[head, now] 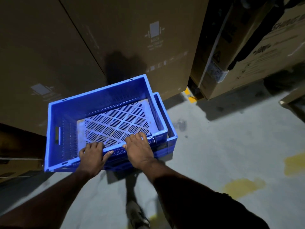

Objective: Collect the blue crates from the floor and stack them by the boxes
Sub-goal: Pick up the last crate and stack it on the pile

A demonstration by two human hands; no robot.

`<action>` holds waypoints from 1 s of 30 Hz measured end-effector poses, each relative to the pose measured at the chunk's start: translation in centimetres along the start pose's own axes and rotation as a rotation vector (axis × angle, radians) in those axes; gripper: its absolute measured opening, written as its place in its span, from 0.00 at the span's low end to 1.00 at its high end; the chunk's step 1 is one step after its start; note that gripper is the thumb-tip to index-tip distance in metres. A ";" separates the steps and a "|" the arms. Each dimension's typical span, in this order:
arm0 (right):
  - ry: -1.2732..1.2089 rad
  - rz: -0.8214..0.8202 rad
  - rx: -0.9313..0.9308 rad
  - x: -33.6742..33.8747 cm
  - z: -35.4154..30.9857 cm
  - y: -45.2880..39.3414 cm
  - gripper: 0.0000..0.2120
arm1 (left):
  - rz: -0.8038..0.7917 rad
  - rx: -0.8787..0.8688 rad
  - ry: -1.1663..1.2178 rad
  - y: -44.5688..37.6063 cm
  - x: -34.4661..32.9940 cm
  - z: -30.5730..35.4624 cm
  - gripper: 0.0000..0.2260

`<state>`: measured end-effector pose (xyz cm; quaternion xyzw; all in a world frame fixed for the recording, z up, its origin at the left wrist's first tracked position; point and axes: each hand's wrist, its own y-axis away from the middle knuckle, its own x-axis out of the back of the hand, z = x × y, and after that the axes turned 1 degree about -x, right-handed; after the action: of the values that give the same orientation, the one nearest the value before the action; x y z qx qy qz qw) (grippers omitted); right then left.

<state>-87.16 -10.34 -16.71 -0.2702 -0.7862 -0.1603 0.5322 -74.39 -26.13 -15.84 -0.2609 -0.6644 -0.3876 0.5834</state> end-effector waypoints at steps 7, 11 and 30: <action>0.057 0.051 -0.008 2.0 6.8 1.0 0.15 | 0.012 -0.034 -0.019 -1.1 -0.3 6.7 0.19; 0.057 -0.020 0.006 2.2 6.6 0.5 0.16 | -0.030 -0.032 0.049 -1.0 0.1 6.2 0.22; 0.250 -0.026 0.010 2.2 6.3 0.5 0.20 | 0.047 0.037 0.050 1.6 0.0 1.6 0.28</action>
<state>-92.23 -5.96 -17.10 -0.2353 -0.7180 -0.1955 0.6252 -74.03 -23.94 -15.51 -0.2559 -0.6505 -0.3680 0.6132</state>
